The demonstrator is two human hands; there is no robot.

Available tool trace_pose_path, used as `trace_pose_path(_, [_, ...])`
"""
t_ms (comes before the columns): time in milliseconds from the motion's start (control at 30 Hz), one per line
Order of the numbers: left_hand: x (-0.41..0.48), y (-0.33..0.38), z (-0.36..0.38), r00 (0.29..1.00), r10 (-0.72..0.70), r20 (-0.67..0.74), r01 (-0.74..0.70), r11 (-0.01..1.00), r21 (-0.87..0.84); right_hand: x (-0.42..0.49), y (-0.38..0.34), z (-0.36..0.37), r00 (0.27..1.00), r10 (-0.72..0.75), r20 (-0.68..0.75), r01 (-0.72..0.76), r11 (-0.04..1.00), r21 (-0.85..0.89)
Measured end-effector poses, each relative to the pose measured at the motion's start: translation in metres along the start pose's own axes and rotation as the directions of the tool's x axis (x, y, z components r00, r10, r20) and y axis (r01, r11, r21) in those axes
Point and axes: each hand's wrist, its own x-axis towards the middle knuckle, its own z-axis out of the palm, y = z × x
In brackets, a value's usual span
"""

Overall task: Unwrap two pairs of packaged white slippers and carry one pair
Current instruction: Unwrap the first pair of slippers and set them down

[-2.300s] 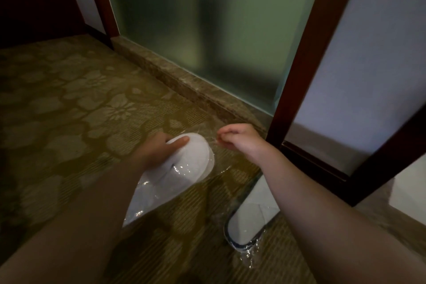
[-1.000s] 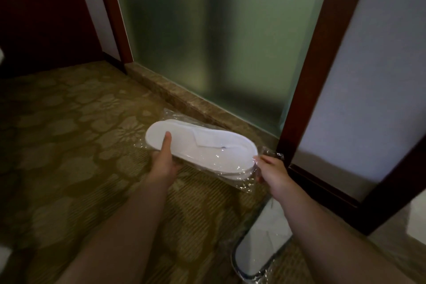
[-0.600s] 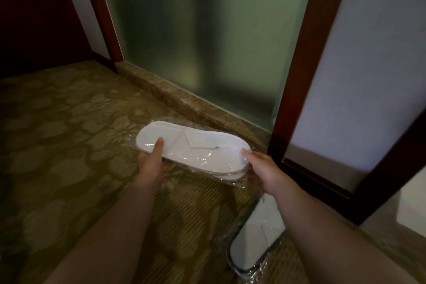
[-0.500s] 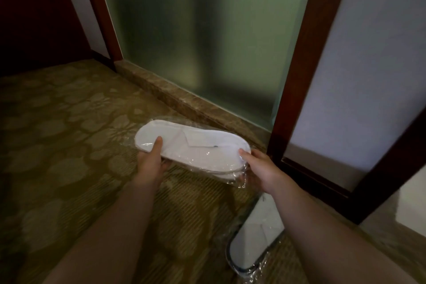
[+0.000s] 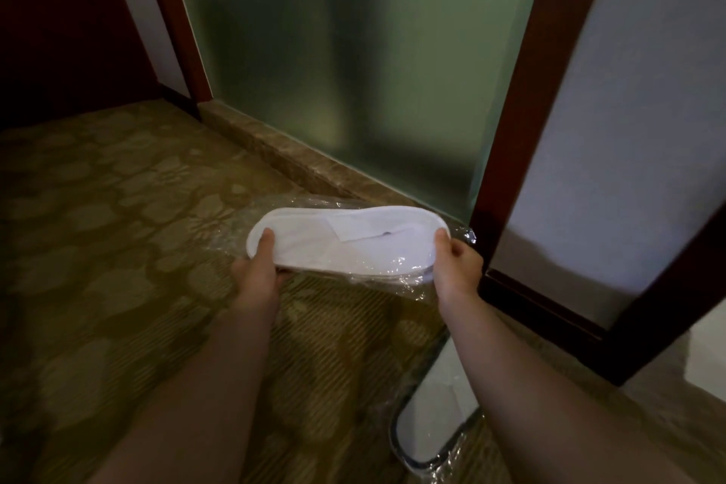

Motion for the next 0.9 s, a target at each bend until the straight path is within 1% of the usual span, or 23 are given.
trace_pose_path(100, [0.006, -0.004, -0.001, 0.999, 0.014, -0.034, -0.012, 0.999, 0.045, 0.002, 0.002, -0.001, 1.0, -0.022, -0.014, 0.022, 0.998, -0.059])
trace_pose_path(233, [0.009, -0.007, 0.003, 0.994, 0.012, -0.108, -0.003, 0.997, 0.081, 0.007, 0.007, -0.004, 0.995, 0.07, 0.065, -0.064, 0.994, -0.086])
trace_pose_path(367, [0.006, -0.005, 0.016, 0.998, 0.02, -0.059, -0.014, 0.994, 0.107, 0.013, 0.013, -0.013, 0.975, 0.193, 0.111, -0.186, 0.98, -0.071])
trace_pose_path(433, [0.007, -0.008, 0.018, 1.0, 0.015, -0.028, -0.011, 0.994, 0.11, 0.014, 0.016, -0.015, 0.966, 0.239, 0.101, -0.24, 0.971, -0.011])
trace_pose_path(500, [0.009, -0.01, 0.016, 1.0, 0.001, -0.025, 0.002, 0.996, 0.088, 0.014, 0.015, -0.016, 0.962, 0.26, 0.088, -0.263, 0.964, 0.032])
trace_pose_path(600, [0.009, -0.006, 0.013, 0.999, -0.028, -0.017, 0.028, 0.999, 0.036, 0.016, 0.013, -0.019, 0.967, 0.252, 0.024, -0.253, 0.964, 0.078])
trace_pose_path(733, [0.012, 0.002, -0.002, 0.998, -0.053, -0.023, 0.055, 0.995, 0.078, 0.018, 0.014, -0.03, 0.964, 0.242, -0.111, -0.225, 0.963, 0.147])
trace_pose_path(800, [0.017, 0.003, -0.011, 0.997, -0.08, -0.002, 0.08, 0.991, 0.104, 0.018, 0.016, -0.037, 0.953, 0.249, -0.174, -0.218, 0.959, 0.181])
trace_pose_path(900, [0.018, 0.005, -0.022, 0.995, -0.102, 0.009, 0.1, 0.982, 0.161, 0.017, 0.022, -0.044, 0.933, 0.287, -0.219, -0.24, 0.946, 0.218])
